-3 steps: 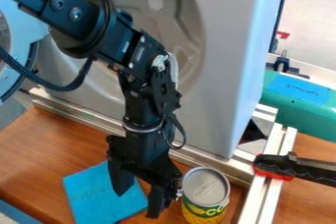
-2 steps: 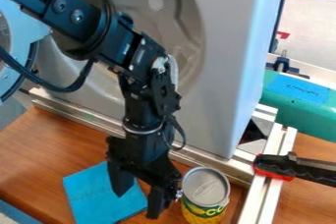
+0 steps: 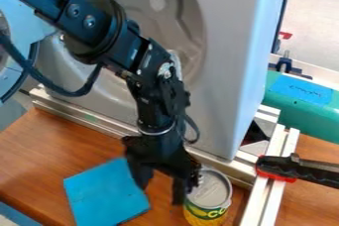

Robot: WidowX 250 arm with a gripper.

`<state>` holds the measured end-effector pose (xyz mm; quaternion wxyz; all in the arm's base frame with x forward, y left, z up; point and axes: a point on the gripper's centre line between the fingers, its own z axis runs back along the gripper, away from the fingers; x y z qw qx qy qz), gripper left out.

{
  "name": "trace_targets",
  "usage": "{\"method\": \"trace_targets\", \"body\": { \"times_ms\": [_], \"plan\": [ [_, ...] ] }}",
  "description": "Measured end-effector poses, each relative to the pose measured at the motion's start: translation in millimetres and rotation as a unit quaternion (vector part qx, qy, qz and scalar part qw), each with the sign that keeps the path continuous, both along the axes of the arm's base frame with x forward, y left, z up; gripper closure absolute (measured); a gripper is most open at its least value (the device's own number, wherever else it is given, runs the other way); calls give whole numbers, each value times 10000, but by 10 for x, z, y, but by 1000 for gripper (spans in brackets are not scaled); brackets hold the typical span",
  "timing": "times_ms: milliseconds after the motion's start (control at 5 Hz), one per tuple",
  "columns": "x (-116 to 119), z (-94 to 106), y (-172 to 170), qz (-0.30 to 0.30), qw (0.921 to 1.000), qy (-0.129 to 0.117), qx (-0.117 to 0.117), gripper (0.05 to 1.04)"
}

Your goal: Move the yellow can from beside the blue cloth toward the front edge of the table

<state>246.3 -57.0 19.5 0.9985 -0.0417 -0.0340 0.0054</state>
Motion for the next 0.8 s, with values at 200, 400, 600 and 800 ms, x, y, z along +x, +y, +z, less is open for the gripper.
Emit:
{"method": "trace_targets", "body": {
  "times_ms": [200, 400, 600, 800],
  "plan": [
    [175, -96, -43, 123, 9995, -268, -85, 83],
    [343, -276, -121, 295, 9984, -487, 24, 84],
    [480, -405, -148, 406, 9977, -546, 74, 83],
    [561, -453, -166, 605, 9967, -547, 48, 83]
  ]
}}
